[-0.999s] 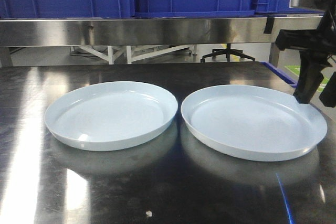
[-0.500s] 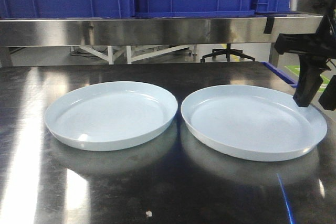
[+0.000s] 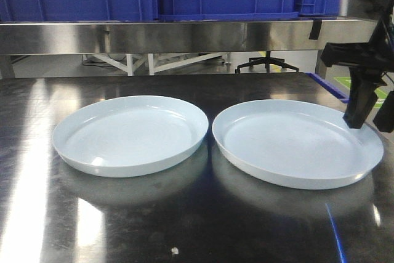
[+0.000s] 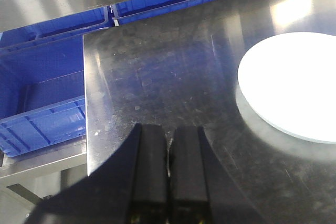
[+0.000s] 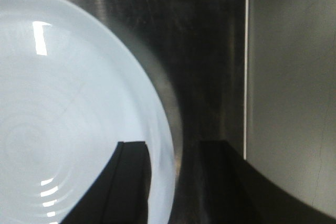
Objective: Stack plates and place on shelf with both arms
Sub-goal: 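Lower the right gripper onto the rim of the second pale blue plate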
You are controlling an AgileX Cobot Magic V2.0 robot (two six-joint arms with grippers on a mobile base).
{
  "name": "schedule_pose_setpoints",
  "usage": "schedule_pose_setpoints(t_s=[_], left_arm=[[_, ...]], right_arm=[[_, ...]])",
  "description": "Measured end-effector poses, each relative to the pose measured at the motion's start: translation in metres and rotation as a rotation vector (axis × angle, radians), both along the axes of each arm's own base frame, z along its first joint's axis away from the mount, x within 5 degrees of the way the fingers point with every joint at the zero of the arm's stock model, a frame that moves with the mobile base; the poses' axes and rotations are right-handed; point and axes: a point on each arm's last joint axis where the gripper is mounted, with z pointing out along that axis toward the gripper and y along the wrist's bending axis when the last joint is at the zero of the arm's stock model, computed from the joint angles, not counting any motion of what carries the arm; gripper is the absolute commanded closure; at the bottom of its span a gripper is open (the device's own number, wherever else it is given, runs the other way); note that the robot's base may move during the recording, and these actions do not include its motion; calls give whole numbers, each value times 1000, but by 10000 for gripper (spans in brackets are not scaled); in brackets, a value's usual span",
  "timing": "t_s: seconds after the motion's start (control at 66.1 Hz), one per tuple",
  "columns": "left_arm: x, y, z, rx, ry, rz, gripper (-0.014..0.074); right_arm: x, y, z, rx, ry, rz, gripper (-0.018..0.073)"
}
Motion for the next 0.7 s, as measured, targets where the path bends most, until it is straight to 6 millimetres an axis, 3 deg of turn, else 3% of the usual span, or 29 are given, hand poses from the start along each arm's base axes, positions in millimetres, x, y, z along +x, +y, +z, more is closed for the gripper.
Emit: schedule_pose_setpoints(t_s=[0.696], left_arm=[[0,0,0,0,0,0,513]], right_arm=[[2,0,-8,-3,26,0,240]])
